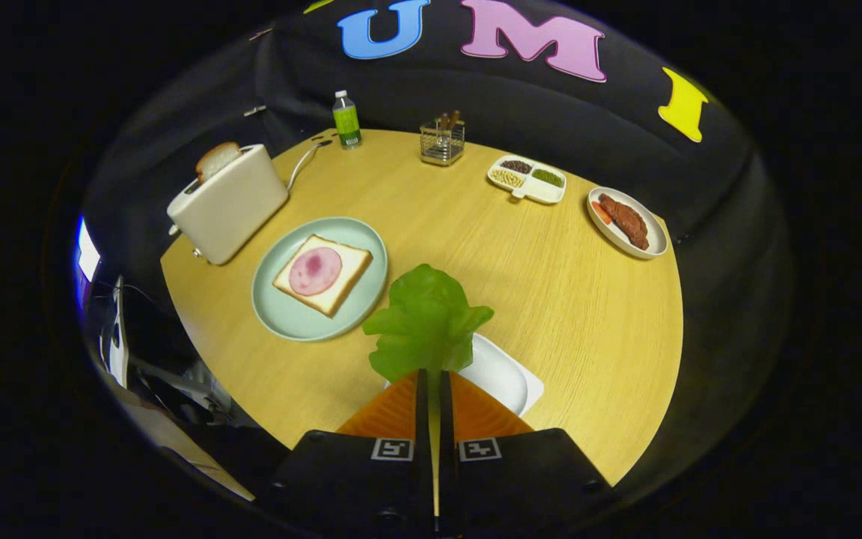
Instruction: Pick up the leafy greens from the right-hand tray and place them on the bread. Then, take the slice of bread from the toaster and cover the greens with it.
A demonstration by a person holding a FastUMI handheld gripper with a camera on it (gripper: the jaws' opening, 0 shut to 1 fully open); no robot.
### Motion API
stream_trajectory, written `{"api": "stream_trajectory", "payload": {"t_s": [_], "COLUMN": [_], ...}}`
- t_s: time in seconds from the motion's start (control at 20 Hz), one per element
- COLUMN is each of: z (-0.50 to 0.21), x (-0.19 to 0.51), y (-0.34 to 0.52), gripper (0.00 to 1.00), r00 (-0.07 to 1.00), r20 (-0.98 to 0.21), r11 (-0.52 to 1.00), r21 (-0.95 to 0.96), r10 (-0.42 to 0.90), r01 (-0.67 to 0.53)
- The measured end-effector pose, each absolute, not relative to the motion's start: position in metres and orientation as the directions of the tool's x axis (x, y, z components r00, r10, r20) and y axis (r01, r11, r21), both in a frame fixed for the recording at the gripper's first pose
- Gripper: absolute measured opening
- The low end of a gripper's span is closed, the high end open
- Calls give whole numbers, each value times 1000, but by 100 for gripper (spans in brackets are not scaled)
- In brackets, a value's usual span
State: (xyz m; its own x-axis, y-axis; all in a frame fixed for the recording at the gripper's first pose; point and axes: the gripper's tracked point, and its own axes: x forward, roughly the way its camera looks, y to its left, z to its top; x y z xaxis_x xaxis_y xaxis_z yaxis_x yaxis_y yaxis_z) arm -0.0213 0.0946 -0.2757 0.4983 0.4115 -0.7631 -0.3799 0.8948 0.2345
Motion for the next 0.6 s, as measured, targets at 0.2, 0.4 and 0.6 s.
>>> {"api": "stream_trajectory", "payload": {"t_s": [0.2,0.4,0.6], "z": [-243,-232,-227], "x": [-12,-4,6], "y": [138,185,220], "gripper": [7,7,7], "r00": [495,472,459], "r20": [-739,-730,-727], "r11": [873,848,835], "r21": [266,283,294], "r10": [458,494,511], "r01": [-410,-449,-465]}}
